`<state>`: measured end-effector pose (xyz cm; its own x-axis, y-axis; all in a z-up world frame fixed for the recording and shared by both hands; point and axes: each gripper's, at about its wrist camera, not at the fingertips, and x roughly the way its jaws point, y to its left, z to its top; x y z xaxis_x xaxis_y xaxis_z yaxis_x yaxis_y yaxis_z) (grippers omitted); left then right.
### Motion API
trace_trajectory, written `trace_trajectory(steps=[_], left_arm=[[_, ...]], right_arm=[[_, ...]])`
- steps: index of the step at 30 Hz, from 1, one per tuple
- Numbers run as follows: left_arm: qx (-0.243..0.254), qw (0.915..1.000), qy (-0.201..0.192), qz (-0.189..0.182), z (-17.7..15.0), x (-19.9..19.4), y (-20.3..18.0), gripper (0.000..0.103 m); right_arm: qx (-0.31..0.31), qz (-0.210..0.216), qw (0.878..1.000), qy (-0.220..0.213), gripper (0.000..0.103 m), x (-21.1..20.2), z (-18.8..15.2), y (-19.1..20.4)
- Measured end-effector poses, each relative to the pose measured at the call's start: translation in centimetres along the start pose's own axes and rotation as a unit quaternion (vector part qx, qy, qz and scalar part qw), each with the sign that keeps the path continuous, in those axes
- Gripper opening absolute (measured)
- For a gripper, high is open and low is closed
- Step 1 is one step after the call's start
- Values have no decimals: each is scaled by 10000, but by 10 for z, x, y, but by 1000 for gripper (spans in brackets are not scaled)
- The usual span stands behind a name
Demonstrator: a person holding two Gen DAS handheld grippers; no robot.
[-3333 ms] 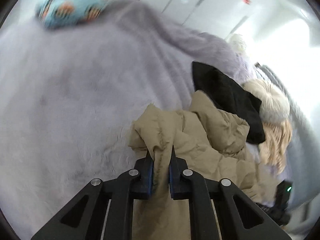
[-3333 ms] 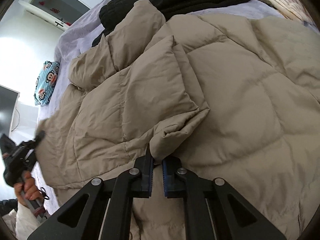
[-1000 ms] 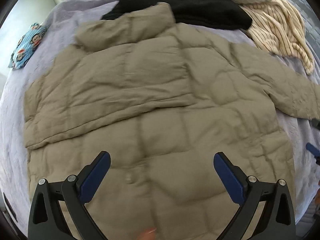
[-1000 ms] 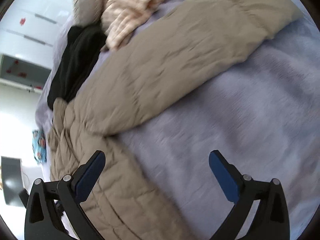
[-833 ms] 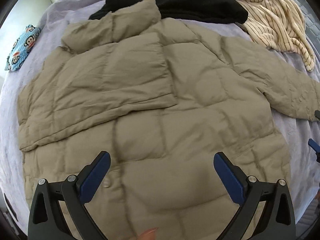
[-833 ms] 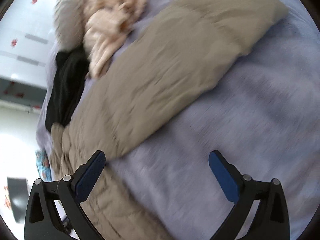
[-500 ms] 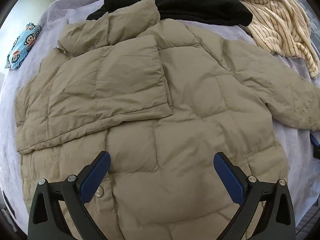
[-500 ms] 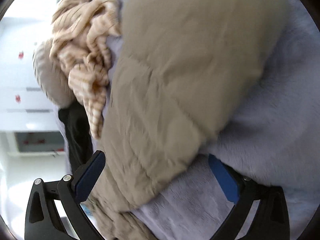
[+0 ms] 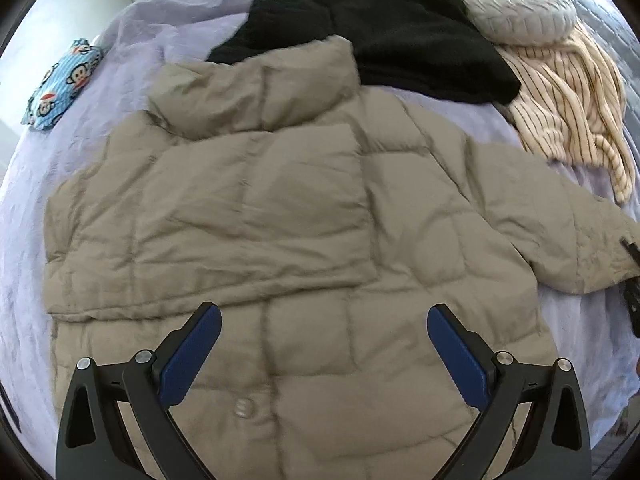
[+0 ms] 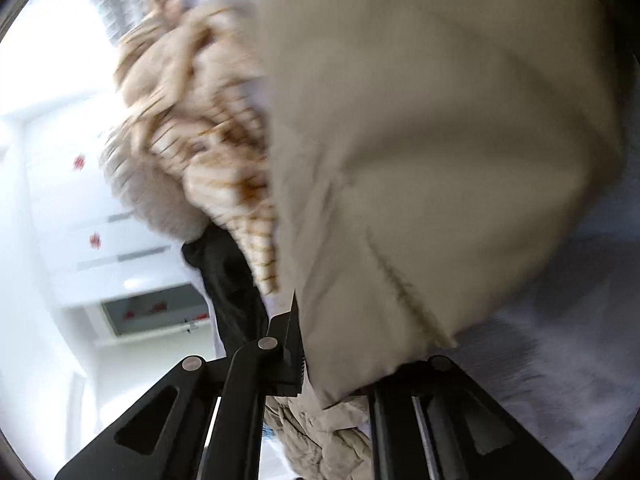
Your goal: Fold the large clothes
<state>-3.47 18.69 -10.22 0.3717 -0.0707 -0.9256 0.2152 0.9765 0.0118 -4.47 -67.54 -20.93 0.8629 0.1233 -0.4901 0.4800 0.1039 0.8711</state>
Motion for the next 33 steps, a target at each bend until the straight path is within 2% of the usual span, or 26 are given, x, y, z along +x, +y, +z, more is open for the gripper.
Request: trace_trajectory(steps=[3,6,9,12,15,17,19,20,21,24,28,30,32,33], left_arm=[[-171,9998,-61,49,2,-6,21,103],[-494,9987,-102,-44,2,-12,48,103],[-665,9975,-232,63,3,-18,72,103],[-863,9953,-388,217,3,-24,105,103],[-1123,9920,-435,373,1,-24,137,103],[-1246,9897,-467,518,-1,-24,154,103],[-1362,9870,-500,695,-7,-22,171,103],[-1415,9858,-485,763,-9,-20,181,103],[-1455,9851,-468,793,-10,-18,184,103],[-1524,9842,-421,803,-17,-11,198,103],[-1517,9847,-378,772,-17,0,200,103],[-1522,9853,-356,696,-14,5,197,103],[-1511,9861,-345,602,-10,9,191,103],[-1500,9865,-354,554,-8,10,188,103]], right_arm=[[-759,23,9970,166,9,11,-17,47],[-1599,46,9863,405,9,31,-45,101],[-2456,-23,9667,718,9,64,-88,151],[-3412,-73,9323,1202,9,113,-148,197],[-4287,-217,8879,1653,9,164,-218,221],[-4785,-340,8542,2009,9,197,-272,224],[-5123,-569,8275,2225,9,220,-310,216],[-5296,-761,8105,2385,9,237,-333,206],[-5327,-898,8023,2540,9,250,-347,196],[-5158,-1222,8004,2800,9,269,-360,160],[-4653,-1472,8234,2895,14,281,-348,130],[-4421,-1450,8351,2935,28,281,-340,122],[-4322,-1343,8403,2984,60,275,-338,123],[-4332,-1314,8412,2958,66,270,-338,127]])
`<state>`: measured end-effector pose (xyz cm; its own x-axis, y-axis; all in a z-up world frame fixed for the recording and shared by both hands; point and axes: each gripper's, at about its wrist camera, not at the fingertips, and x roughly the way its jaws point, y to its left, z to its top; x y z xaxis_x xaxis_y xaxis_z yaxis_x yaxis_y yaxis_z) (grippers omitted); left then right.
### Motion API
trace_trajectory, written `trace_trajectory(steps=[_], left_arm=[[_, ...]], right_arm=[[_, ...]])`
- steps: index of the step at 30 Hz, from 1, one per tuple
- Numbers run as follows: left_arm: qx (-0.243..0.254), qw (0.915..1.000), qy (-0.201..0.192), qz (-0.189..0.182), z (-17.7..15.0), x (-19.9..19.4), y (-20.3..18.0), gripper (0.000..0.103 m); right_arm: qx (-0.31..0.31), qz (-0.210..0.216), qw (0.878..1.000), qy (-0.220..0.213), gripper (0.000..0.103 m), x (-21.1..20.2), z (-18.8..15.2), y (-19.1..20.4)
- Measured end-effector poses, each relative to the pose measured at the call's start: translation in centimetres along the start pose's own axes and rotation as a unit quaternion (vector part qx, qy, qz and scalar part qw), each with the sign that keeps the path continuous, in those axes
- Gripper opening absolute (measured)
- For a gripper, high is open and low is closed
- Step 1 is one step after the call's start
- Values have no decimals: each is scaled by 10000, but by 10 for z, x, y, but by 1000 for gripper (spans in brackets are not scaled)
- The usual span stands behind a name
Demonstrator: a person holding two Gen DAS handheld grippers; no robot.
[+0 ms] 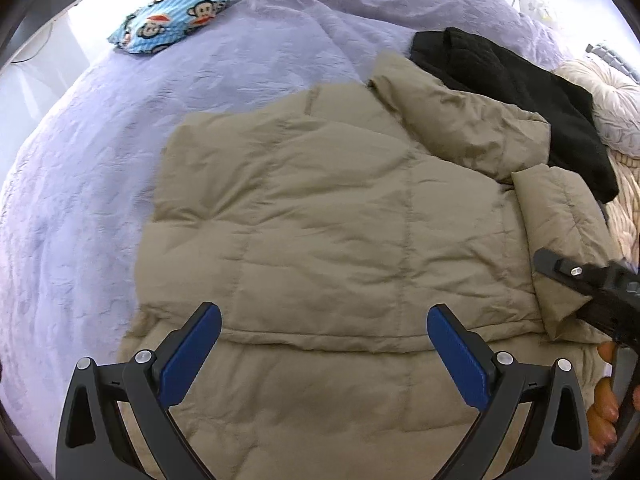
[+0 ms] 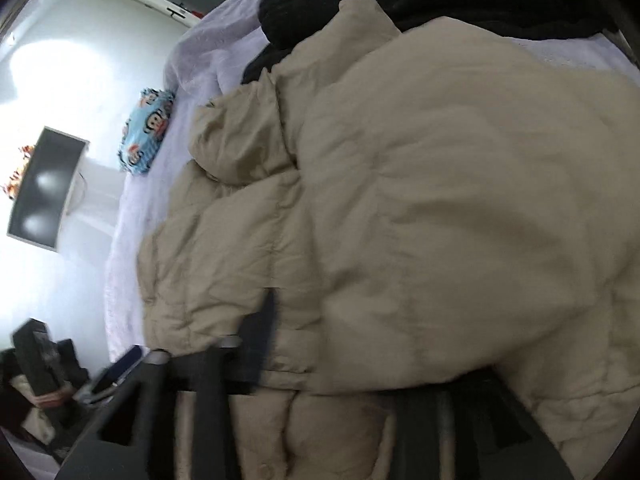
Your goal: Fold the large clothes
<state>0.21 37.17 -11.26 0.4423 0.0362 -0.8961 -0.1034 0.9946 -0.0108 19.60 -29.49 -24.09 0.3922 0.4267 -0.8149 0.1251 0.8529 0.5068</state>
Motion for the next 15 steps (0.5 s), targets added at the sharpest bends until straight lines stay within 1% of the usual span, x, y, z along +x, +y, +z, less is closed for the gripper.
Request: trace_trajectory(steps=[1,3,4,6,7,9,10,11,12,13,15], left_arm=[[16,10000,-8,-47,2,0,-3,103],[13,9999,-43,-99,4,-1,-8,103],[-11,9998,-53,-181,6,-2,-8,103],[-87,9995,-73,-310,11,-3,-8,103],[-111,9993,-89,-337,14,-4,-6,103],[-132,9991,-131,-388,18,-5,1,103],[-160,9988,-141,-432,19,-7,6,103],[-208,9984,-141,-497,19,-8,9,103],[-343,9972,-150,-651,18,-10,12,103],[-482,9953,-164,-818,20,-13,20,103],[-745,9906,-202,-1127,20,-19,31,103]], right_arm=[[-23,14,10000,-78,70,-8,0,2],[54,153,9994,-313,70,-33,-3,-2],[206,198,9985,-458,70,-47,-2,-9],[703,189,9947,-720,70,-67,0,-31],[935,166,9921,-821,70,-72,4,-39],[1181,149,9881,-969,68,-76,13,-54],[1195,164,9871,-1056,46,-76,17,-55],[1122,156,9874,-1104,20,-75,24,-51],[970,172,9886,-1137,15,-73,30,-44],[827,207,9898,-1138,15,-73,34,-38],[181,304,9946,-975,14,-57,42,-1]])
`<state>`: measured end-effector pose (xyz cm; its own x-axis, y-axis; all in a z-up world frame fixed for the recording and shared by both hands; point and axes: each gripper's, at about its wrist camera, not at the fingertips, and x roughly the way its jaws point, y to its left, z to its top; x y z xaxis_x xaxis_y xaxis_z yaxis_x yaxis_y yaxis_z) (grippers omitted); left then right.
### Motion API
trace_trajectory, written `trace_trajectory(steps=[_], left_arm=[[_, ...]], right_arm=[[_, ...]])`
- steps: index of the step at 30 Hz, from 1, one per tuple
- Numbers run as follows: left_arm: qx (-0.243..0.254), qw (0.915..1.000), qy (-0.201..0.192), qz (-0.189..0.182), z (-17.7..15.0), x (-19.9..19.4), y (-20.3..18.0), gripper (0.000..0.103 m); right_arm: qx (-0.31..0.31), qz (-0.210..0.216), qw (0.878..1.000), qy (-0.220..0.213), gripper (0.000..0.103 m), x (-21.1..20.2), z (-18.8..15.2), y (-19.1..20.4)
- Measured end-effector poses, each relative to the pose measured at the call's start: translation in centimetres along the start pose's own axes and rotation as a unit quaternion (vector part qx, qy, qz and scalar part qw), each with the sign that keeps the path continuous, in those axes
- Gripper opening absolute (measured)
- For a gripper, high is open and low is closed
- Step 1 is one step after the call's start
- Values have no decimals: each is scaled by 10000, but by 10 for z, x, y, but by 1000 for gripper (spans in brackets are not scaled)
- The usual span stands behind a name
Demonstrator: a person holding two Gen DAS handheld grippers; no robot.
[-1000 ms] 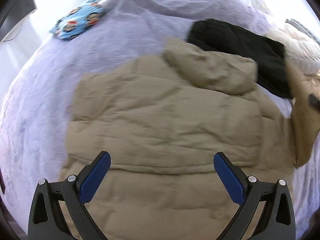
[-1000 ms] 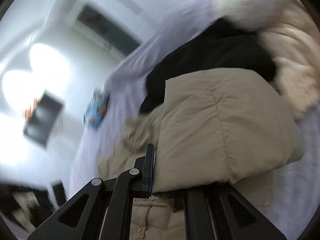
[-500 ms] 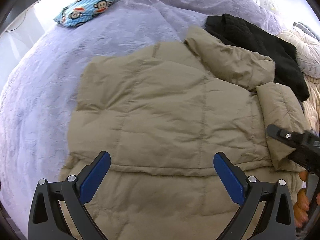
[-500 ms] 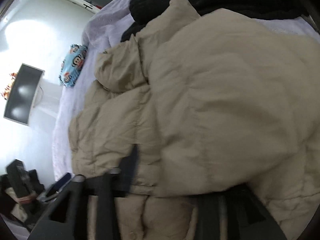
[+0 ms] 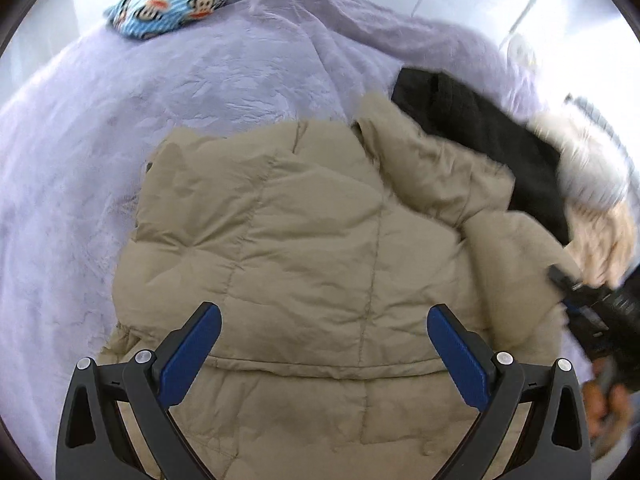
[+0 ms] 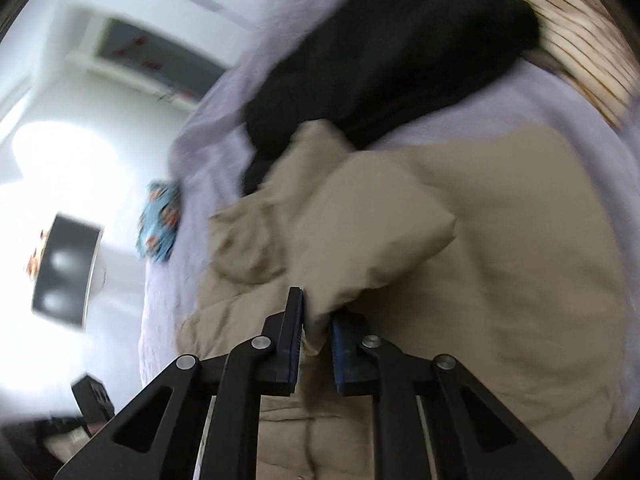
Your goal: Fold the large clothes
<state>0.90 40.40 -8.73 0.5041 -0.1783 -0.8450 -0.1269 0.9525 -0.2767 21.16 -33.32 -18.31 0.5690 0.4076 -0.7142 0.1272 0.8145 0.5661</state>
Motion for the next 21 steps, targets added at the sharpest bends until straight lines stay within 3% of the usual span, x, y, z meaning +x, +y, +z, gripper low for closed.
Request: trace_trajectory(steps=[3,5,6,7,8,11,15,17,18,21], left_arm=[[-356,9982,-40,-491,6,-9,16,103],[-499,9963,-56,-696,9,-13,26,103],[-565,9952,-31,-802,11,-13,29,103],[-643,9936,32,-923,12,-13,31,103],[-726,9914,125,-1081,13,-11,32,103],[-769,9860,351,-1440,13,-4,26,103],[-385,9900,531,-1248,9,20,4,103],[-197,9910,718,-1115,7,35,-8,90],[-110,9904,823,-1105,6,43,-13,76],[6,9870,1070,-1203,2,62,-22,16]], right_arm=[[-909,50,9945,516,15,36,-7,52],[-1326,-128,9869,911,21,59,-21,75],[-1459,-189,9830,1098,30,68,-30,82],[-1500,-189,9811,1204,54,73,-35,84],[-1496,-122,9799,1314,69,75,-42,85],[-1273,3,9814,1439,69,60,-53,71],[-315,-393,9896,1347,69,17,-54,0],[420,-508,9906,1201,69,-9,-52,-48],[661,-557,9901,1103,69,-21,-54,-62],[1522,-592,9846,626,69,-52,-49,-114]])
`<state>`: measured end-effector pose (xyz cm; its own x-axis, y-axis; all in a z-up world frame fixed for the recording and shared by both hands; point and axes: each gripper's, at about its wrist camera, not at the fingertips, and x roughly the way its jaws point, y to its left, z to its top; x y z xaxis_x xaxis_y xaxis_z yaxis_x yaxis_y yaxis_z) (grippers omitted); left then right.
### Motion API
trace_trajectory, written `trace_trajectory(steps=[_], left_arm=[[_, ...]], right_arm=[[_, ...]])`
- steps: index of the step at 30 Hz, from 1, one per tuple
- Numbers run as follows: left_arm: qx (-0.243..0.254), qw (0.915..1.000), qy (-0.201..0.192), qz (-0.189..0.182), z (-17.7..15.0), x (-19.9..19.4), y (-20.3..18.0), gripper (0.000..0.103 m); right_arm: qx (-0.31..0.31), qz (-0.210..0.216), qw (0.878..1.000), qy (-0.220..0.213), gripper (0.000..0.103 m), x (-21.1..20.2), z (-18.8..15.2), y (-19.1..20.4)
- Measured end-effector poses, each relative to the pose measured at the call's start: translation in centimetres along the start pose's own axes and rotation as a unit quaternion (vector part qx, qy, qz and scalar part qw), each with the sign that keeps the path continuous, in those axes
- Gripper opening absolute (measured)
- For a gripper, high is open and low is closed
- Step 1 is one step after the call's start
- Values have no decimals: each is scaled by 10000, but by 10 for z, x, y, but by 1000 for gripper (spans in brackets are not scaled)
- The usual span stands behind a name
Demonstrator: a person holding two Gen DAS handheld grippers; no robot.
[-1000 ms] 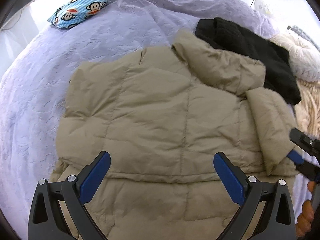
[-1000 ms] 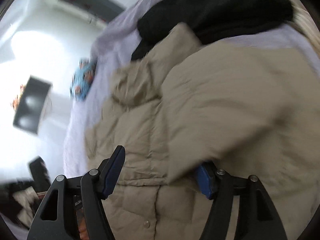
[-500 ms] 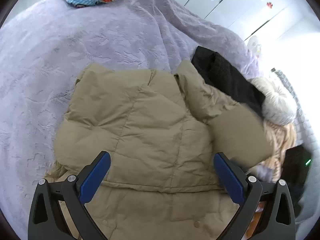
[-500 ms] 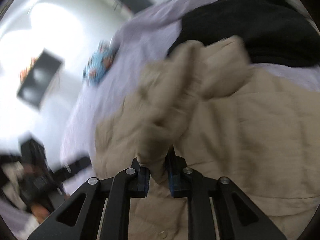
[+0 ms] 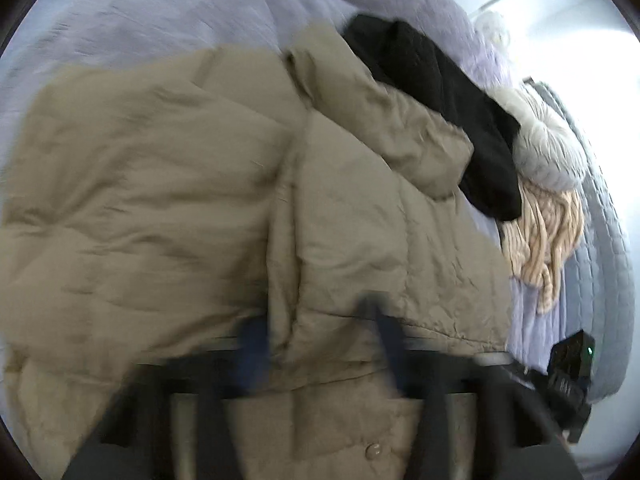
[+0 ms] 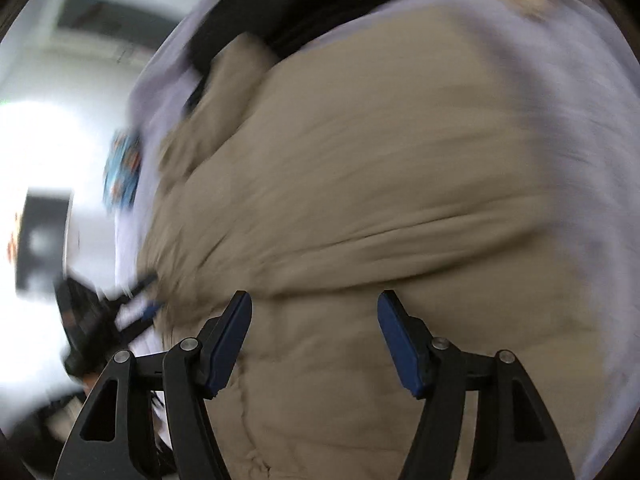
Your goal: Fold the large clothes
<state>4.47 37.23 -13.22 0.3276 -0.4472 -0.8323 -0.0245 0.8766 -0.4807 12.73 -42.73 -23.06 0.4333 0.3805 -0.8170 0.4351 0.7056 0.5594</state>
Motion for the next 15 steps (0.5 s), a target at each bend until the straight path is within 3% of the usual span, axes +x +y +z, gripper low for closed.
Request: trace_trajectory(steps=[1,4,9,13,14,15], left_arm=[[-10,10000,-14,27,-1,2,-2,15],[138,9993,-288,195,-12,-10,-9,15],[315,9967,-250,705,-36,1,8,15],[178,9971,-255,695,-36,0,15,17],[164,9969,-262,718,-35,-4,15,21],[199,9953,-327,894,-36,-10,13,34]], right_arm=[[170,23,9998,-128,68,-6,6,-10],[233,-265,9985,-420,4,-13,26,-22],[-672,-731,9942,-420,4,7,25,-2],[-487,-748,9956,-267,4,4,22,-22],[-451,-716,9960,-271,4,4,20,-24],[-420,-717,9962,-263,5,3,20,-24]])
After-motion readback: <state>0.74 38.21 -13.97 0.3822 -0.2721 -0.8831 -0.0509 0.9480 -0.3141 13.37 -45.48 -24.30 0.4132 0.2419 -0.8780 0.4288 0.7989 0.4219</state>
